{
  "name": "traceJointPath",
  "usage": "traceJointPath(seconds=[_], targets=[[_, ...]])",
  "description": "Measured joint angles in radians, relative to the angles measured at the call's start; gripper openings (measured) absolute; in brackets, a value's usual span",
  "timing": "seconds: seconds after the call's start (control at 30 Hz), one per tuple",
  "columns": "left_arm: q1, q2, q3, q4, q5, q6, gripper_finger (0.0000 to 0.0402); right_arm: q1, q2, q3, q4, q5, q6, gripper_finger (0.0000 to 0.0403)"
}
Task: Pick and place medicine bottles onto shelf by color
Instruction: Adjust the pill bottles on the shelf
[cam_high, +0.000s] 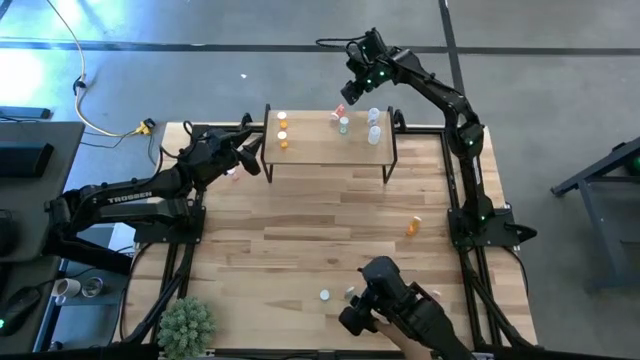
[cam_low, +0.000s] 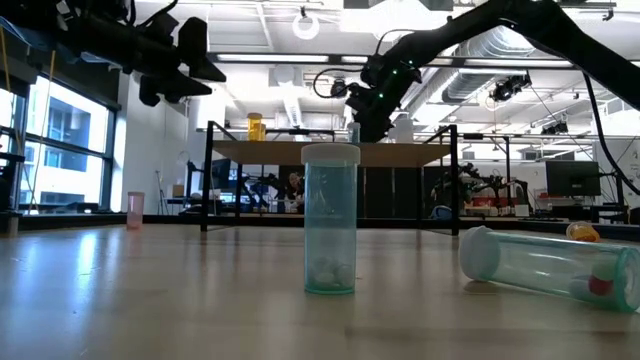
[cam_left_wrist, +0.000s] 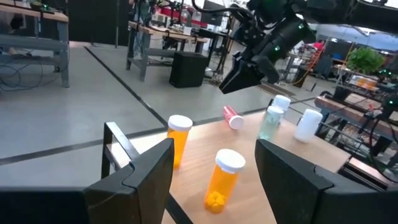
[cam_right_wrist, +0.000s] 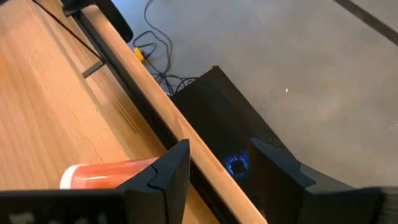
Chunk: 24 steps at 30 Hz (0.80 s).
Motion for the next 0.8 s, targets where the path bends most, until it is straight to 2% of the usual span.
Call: traceJointPath(seconds=[0.6,0.8], targets=[[0.000,0.000,0.000,-0.048,0.053,-0.052,0.0213,0.011,0.040,0.000,-0.064,-0.014,-0.027,0.0154],[0.000,0.000,0.000,-0.048,0.053,-0.051,0.0213,0.043,0.044,0.000,-0.078,-0.115,-0.118,0.0154]])
